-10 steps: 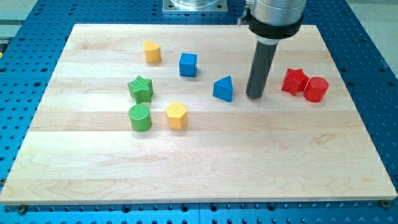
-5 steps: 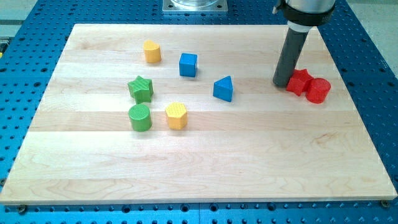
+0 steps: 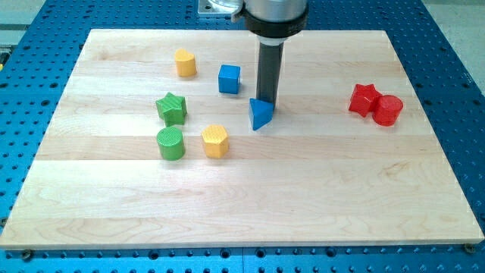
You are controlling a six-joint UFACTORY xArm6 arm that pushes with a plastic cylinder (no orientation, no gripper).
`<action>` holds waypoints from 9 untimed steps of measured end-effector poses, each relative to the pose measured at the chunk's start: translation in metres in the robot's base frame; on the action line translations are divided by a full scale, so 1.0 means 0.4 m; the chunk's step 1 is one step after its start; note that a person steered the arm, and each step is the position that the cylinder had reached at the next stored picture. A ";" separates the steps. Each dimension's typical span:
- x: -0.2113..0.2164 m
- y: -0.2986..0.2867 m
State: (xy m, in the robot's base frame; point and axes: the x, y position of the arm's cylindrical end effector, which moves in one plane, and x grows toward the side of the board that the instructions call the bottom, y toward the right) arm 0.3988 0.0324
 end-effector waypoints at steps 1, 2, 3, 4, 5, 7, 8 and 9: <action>-0.046 -0.110; -0.046 -0.352; -0.024 -0.440; 0.194 -0.373; 0.185 -0.402; 0.122 -0.371; 0.263 -0.325; 0.344 -0.317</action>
